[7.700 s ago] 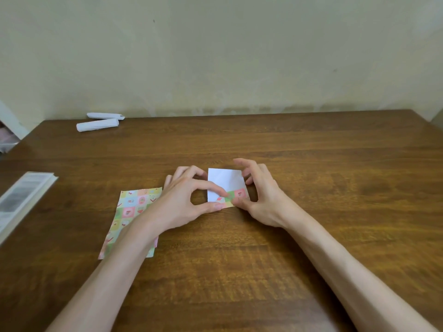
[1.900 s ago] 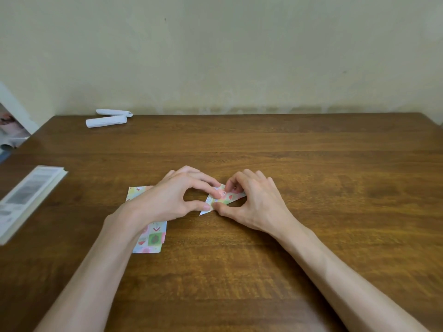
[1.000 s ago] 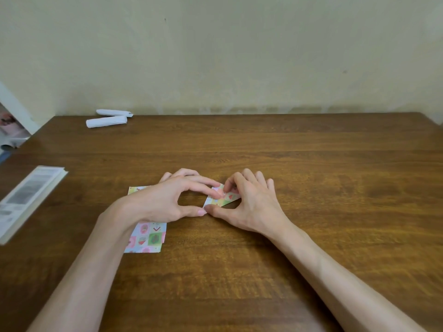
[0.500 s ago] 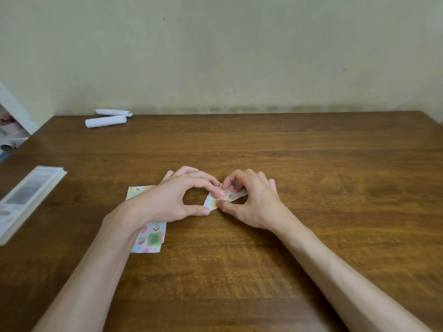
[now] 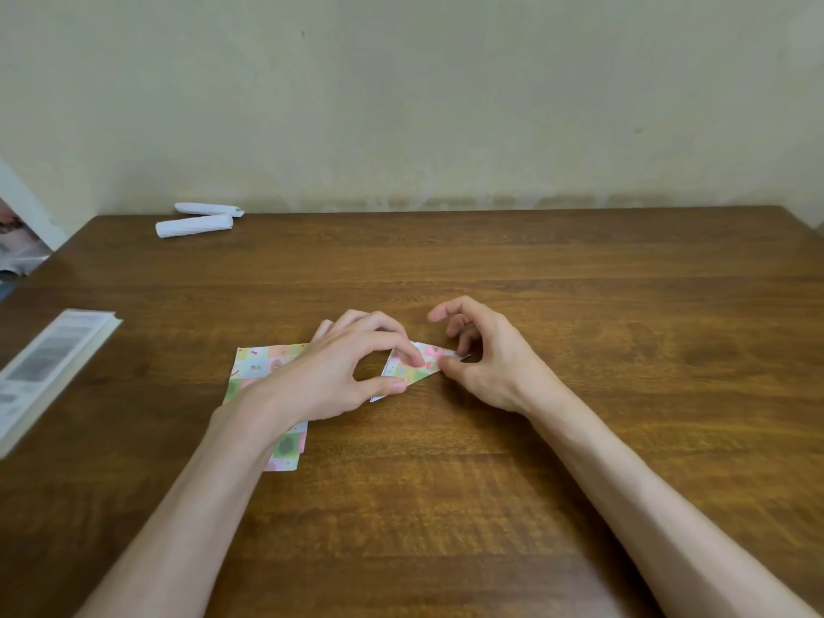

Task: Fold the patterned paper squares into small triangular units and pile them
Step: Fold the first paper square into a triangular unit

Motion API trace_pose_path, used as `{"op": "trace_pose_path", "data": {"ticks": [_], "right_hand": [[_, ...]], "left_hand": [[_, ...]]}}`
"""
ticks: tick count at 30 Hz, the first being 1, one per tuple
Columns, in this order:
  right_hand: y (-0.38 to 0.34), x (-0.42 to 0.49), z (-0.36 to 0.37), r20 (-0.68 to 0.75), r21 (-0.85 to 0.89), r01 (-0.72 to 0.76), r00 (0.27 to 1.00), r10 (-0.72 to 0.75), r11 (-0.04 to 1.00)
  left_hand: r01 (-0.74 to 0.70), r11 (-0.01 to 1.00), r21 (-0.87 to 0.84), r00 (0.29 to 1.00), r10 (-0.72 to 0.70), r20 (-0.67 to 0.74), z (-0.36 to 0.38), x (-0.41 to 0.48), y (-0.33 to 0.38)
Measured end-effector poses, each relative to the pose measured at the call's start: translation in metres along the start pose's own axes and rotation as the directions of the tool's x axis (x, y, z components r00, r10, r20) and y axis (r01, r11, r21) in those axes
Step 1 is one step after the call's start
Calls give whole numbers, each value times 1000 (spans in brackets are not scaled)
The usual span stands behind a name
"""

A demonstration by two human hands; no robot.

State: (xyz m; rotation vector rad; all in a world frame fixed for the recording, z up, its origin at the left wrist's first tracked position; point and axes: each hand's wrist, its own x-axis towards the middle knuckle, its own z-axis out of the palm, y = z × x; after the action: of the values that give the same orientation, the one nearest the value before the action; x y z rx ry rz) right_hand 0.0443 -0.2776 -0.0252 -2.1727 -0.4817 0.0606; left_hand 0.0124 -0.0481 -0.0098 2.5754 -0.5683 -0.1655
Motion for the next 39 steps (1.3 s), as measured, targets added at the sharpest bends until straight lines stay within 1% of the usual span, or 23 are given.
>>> {"op": "trace_pose_path", "data": {"ticks": [2,7,9,13,18,22,24,25,26,28,29,30,33,36,37,39], "right_hand": [[3,0,-2,-12,4,6,1000,-6,1000],[8,-2,-11,-59,21,-46,997,47,999],[7,-2,-11,-47,22,-53,997,54,998],[9,1,-13,-40,100,-98,994,102,990],[7,4,-14,-23,122,-143,989,147,982],[2,2,-12,-10,80,-119,993,121,990],[1,-2,-10,-53,60,-91,994,94,994],[1,-5,-8,-85,12,-66,994,67,998],[1,-8,-7,-117,-89,-31,993,21,996],[3,-14,-3,-120,-358,28,990,-76,933],[3,-16,-1,-104,-430,40,990,-93,902],[2,-17,0,-95,-453,46,991,-99,890],[0,-17,1,-93,-403,46,991,-91,914],[-3,-17,1,-94,-317,23,994,-56,948],[-5,-16,1,-100,-243,17,994,-42,970],[-7,-15,-1,-101,-2,-11,995,10,1000]], "left_hand": [[1,1000,5,1000,-2,15,0,0,0],[6,1000,14,999,-6,45,-2,1,1],[4,1000,12,999,-4,53,-2,1,1],[14,1000,16,997,-15,75,-3,2,2],[10,1000,15,997,-11,74,-4,1,2],[-4,999,42,999,3,42,-3,0,4],[-8,998,64,1000,6,19,-3,0,4],[-12,998,69,1000,11,7,-3,0,3],[-16,998,67,1000,16,-5,-3,0,3],[-19,998,54,1000,21,-22,-2,0,2],[-20,999,44,999,21,-28,-2,0,1],[-21,999,35,999,23,-35,-1,0,2],[-13,1000,9,996,14,-86,2,-1,2],[46,999,17,988,-43,-151,1,-2,1],[74,997,21,985,-70,-160,1,-2,2],[137,991,-13,973,-137,-187,0,0,4]]}}
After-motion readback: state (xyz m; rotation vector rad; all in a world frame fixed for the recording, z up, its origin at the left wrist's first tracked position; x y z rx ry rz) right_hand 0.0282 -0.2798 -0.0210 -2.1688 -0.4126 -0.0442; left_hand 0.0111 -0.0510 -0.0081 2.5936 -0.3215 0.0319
